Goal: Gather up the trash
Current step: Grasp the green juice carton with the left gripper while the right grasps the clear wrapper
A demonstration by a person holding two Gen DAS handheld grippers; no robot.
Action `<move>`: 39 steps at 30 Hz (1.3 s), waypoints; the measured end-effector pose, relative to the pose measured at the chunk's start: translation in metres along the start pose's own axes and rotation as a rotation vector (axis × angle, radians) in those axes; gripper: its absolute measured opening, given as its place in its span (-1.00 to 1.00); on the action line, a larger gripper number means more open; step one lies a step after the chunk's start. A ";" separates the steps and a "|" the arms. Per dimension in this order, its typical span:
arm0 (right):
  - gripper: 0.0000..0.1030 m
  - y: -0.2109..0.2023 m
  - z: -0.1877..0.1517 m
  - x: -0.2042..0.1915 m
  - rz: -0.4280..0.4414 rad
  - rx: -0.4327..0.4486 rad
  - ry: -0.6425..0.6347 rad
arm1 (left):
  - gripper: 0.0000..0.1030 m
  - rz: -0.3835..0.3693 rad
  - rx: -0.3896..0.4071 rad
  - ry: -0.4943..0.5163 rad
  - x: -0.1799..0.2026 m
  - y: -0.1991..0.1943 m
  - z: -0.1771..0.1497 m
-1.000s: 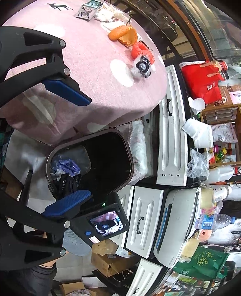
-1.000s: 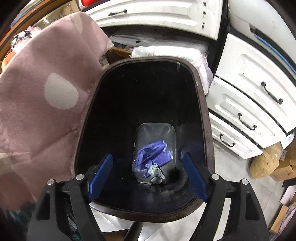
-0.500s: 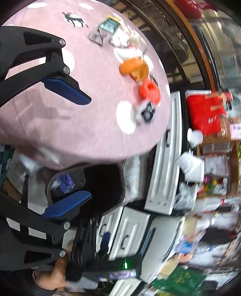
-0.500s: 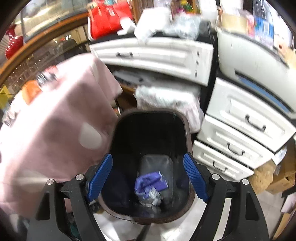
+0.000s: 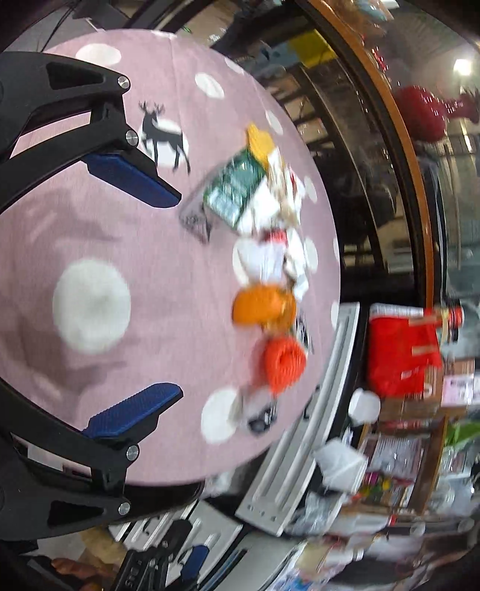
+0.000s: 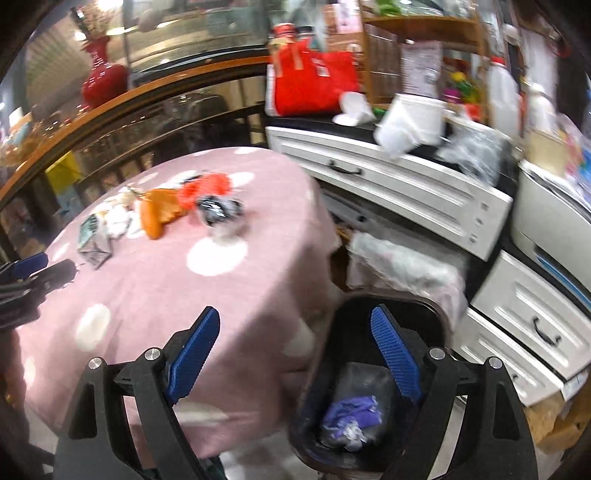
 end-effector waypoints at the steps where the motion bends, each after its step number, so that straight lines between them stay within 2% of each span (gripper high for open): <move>1: 0.60 0.002 0.002 -0.006 0.010 0.000 -0.008 | 0.83 0.016 -0.008 -0.005 -0.010 0.003 0.001; 6: 0.60 0.022 0.018 -0.040 0.066 0.010 -0.083 | 0.83 0.077 -0.069 -0.069 -0.063 0.021 0.003; 9: 0.60 0.041 0.028 -0.053 0.078 -0.004 -0.098 | 0.83 0.066 -0.114 -0.138 -0.085 0.036 0.010; 15: 0.60 0.073 0.042 -0.076 0.073 -0.013 -0.152 | 0.83 0.075 -0.191 -0.185 -0.101 0.069 0.028; 21: 0.59 0.099 0.051 -0.085 0.051 -0.026 -0.211 | 0.83 0.061 -0.257 -0.305 -0.121 0.100 0.039; 25: 0.46 0.117 0.053 -0.085 0.038 -0.054 -0.215 | 0.83 0.047 -0.312 -0.341 -0.123 0.121 0.041; 28: 0.40 0.125 0.055 -0.086 0.034 -0.063 -0.217 | 0.83 0.088 -0.305 -0.320 -0.125 0.133 0.044; 31: 0.37 0.132 0.055 -0.087 0.032 -0.076 -0.221 | 0.83 0.102 -0.331 -0.323 -0.131 0.148 0.045; 33: 0.23 0.136 0.055 -0.089 0.036 -0.084 -0.225 | 0.82 0.098 -0.346 -0.360 -0.136 0.155 0.044; 34: 0.16 0.137 0.054 -0.091 0.039 -0.089 -0.231 | 0.79 0.089 -0.357 -0.369 -0.136 0.159 0.044; 35: 0.06 0.139 0.053 -0.094 0.044 -0.098 -0.241 | 0.65 0.086 -0.369 -0.367 -0.135 0.162 0.043; 39: 0.00 0.140 0.052 -0.099 0.044 -0.085 -0.263 | 0.40 0.091 -0.360 -0.345 -0.131 0.160 0.042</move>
Point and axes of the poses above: each gripper's, at about its wrist camera, not at the fingertips, and y roughly the way its jaws point, x to its right, z to its top, the point moved 1 cm from there along y, roughly the way its jaws point, and after that the axes turned 10 degrees about x, right-handed, at the moved point
